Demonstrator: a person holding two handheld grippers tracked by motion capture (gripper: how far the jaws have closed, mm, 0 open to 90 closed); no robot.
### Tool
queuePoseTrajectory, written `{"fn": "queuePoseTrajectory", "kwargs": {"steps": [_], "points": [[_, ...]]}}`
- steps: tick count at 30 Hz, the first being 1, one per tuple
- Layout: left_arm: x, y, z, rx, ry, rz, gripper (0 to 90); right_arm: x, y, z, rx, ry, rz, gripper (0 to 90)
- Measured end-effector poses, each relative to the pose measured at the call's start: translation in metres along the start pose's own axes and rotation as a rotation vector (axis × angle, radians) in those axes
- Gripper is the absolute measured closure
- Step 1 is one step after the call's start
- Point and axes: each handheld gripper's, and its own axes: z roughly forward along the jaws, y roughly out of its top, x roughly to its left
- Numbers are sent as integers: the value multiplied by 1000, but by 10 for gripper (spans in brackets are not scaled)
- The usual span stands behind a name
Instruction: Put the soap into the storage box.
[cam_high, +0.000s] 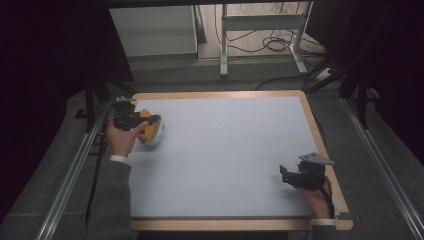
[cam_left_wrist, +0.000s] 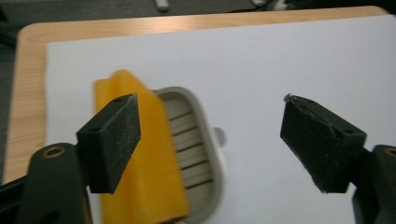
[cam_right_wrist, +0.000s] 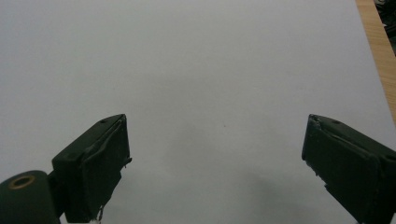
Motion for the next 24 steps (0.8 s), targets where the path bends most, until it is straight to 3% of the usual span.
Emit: {"fn": "queuePoseTrajectory", "kwargs": {"steps": [4,7,12,16,21,24], "points": [[-9,-4,-6,11,-74,31,212,0,1,-1,-4,2,1,75],[-17,-8,-8,17,-88,71,193,0,1,-1,-5,0,3,75],[-33,-20,-11,31,-162,132,190,-1,1,-3,-11,2,5,75],[-46,-32,-14,36,-191,183,191,-1,2,-4,-12,4,3,75],[-52,-48,-15,64,-232,196,193,0,2,-5,-22,6,0,75],[-52,-60,-18,64,-218,193,195,0,2,-5,-25,6,-2,75]]}}
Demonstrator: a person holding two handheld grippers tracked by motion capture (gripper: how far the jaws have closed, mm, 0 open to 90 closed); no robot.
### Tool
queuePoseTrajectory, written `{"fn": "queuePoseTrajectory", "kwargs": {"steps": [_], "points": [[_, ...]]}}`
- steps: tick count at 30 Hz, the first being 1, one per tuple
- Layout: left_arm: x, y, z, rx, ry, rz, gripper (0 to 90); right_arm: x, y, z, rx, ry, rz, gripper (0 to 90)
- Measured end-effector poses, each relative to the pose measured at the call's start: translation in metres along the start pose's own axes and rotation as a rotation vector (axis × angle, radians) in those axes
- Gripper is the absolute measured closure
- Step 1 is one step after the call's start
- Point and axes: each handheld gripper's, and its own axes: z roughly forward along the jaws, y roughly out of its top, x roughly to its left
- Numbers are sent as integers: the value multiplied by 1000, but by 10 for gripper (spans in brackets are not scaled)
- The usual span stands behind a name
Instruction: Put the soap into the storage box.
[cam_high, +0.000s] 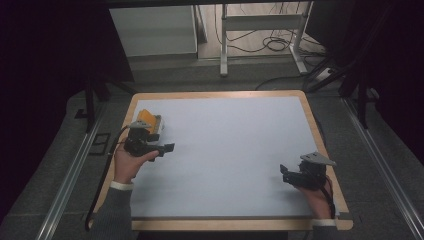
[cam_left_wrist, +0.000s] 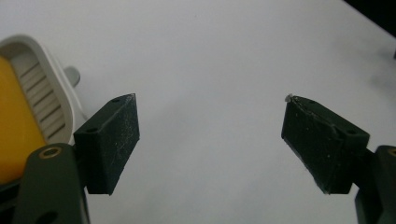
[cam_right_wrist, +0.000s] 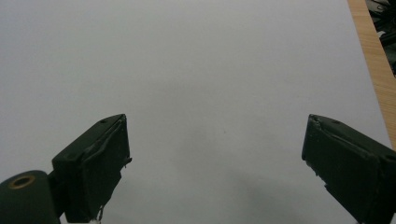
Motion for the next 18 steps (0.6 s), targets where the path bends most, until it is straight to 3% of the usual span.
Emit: {"fn": "queuePoseTrajectory", "kwargs": {"steps": [6,10,18], "points": [[3,-24,4,27,4,-17,194,2,1,-1,1,2,-4,75],[10,-40,8,47,20,-49,194,4,2,-2,-4,4,-11,75],[12,-56,12,65,29,-53,194,2,3,-3,-8,2,-8,75]]}}
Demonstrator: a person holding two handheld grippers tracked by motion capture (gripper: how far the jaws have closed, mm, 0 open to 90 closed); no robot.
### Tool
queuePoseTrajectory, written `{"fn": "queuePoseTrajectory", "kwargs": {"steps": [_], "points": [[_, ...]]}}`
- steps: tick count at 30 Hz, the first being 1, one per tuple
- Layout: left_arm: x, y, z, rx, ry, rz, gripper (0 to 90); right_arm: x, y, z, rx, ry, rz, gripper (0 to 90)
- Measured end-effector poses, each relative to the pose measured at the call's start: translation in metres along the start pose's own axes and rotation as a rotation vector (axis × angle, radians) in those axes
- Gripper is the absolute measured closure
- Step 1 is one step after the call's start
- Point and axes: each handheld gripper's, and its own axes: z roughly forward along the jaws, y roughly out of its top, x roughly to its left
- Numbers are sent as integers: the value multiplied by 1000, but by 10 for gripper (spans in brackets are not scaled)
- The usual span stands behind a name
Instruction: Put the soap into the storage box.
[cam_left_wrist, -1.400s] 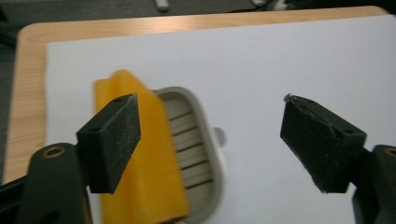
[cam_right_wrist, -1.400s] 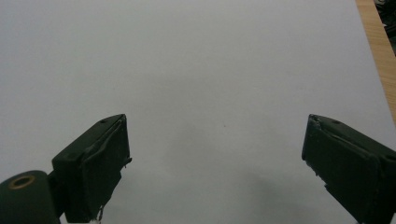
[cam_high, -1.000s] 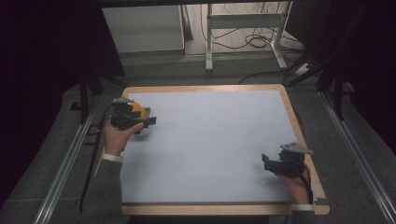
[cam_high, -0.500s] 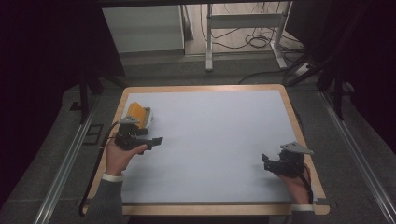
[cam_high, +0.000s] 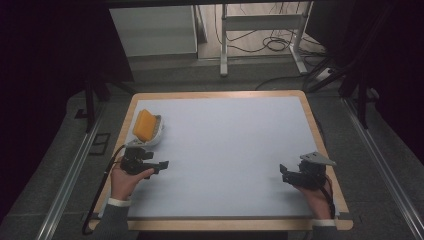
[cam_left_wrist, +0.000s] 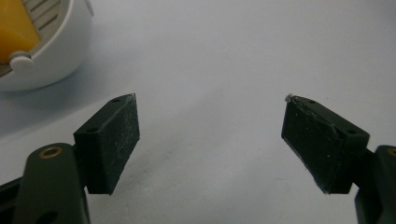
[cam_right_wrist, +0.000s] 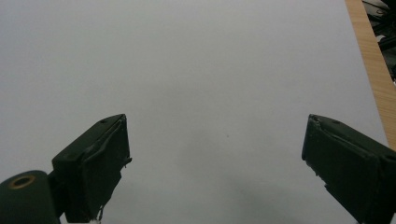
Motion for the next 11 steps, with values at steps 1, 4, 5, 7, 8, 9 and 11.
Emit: {"fn": "queuePoseTrajectory", "kwargs": {"steps": [1,4,5,7,8,9,11], "points": [[0,-1,0,2,-2,-1,194,0,0,0,-1,0,-1,75],[2,-3,1,9,-4,-7,191,1,0,0,-3,1,-2,75],[2,-3,1,8,0,-6,190,1,1,-1,-2,0,-3,75],[3,-4,0,10,0,-8,190,1,1,-1,-5,1,-3,75],[3,-4,0,10,-1,-8,189,2,1,-1,-6,2,-3,75],[3,-4,0,9,1,-10,187,2,1,-1,-7,3,-5,75],[4,-5,0,11,2,-10,186,3,1,-1,-11,3,-13,75]]}}
